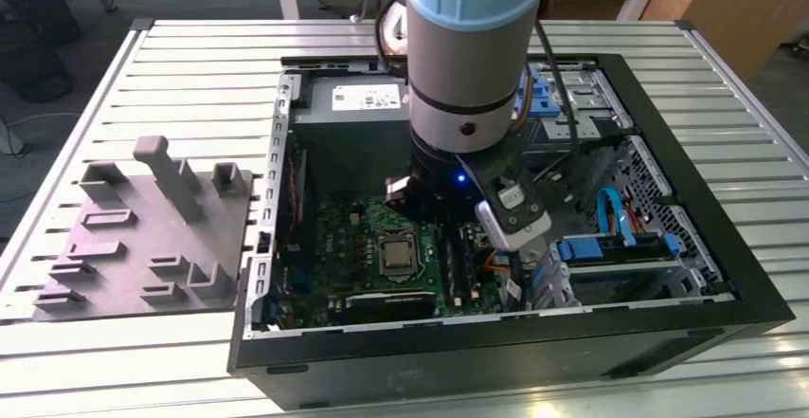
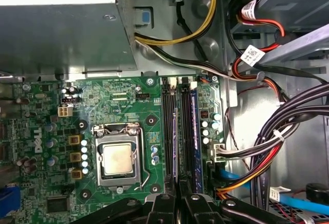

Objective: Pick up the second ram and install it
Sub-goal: 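Insert the second ram into the second slot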

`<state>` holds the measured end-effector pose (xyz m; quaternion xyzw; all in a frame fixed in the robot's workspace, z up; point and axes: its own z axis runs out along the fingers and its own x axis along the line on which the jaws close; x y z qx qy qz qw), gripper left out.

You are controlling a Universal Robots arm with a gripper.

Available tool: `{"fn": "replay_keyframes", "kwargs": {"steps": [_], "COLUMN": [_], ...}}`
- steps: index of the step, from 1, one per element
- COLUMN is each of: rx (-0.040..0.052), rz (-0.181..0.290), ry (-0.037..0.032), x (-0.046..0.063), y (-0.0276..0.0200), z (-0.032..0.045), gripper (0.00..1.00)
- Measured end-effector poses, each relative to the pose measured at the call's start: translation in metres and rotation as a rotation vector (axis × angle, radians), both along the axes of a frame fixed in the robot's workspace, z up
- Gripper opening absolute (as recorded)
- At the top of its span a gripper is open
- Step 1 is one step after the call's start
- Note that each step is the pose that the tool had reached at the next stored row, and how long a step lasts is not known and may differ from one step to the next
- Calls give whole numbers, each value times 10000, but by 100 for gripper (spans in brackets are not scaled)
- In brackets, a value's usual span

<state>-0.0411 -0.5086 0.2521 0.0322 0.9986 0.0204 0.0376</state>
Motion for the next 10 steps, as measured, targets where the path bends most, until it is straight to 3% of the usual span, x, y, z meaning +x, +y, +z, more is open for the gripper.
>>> {"fn": "replay_keyframes", "kwargs": {"steps": [10], "rx": [-1], "rz": [1], "ry": [0], "x": [0], "y": [0], "z": [-37], "gripper": [14]}}
